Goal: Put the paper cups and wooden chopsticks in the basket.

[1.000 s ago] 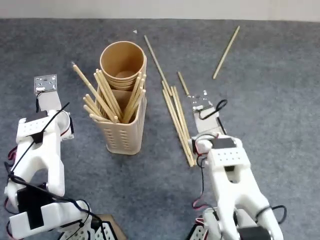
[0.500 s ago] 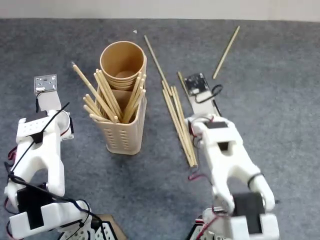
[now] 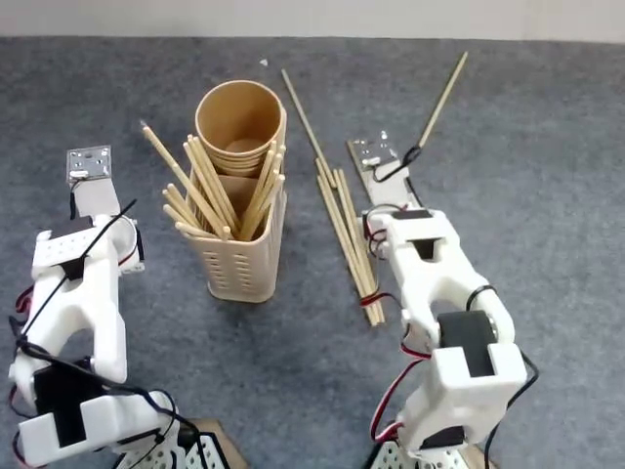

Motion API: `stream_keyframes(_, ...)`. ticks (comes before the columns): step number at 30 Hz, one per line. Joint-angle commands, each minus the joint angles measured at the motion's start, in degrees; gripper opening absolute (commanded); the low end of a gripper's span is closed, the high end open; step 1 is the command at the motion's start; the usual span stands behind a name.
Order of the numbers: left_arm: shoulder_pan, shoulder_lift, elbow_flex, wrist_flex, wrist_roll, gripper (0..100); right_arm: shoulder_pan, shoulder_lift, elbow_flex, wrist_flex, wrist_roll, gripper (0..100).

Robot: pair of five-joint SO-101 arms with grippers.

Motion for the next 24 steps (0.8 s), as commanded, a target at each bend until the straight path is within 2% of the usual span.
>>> stream_keyframes(1,0.75,-1.1,-0.22,-0.53,0.7,7,1.01,-0.84,-1.8,2.86,0.09,0.5)
stream_keyframes(5,0.84,-1.1,-0.22,-0.53,0.7,7,4.79,-11.03,-1.89,3.91,-6.59,0.5)
stream_keyframes(8,0.84,-1.1,-0.22,-0.62,0.7,7,7.6,-24.13,-1.89,3.91,-12.66,0.5)
stream_keyframes(11,0.84,-1.1,-0.22,-0.7,0.7,7,7.52,-39.16,-1.63,3.91,-18.64,0.5)
stream_keyframes(14,0.84,-1.1,-0.22,-0.7,0.7,7,1.98,-52.62,-1.45,3.65,-22.77,0.5)
stream_keyframes(17,0.84,-1.1,-0.22,-0.7,0.7,7,-7.08,-61.67,-1.1,-3.3,-24.53,0.5)
stream_keyframes(21,0.84,-1.1,-0.04,-0.62,0.7,7,-19.21,-63.43,0.22,-15.6,-24.44,0.5)
stream_keyframes(24,0.84,-1.1,-0.04,-0.62,0.7,7,-25.01,-61.58,0.22,-20.62,-24.7,0.5)
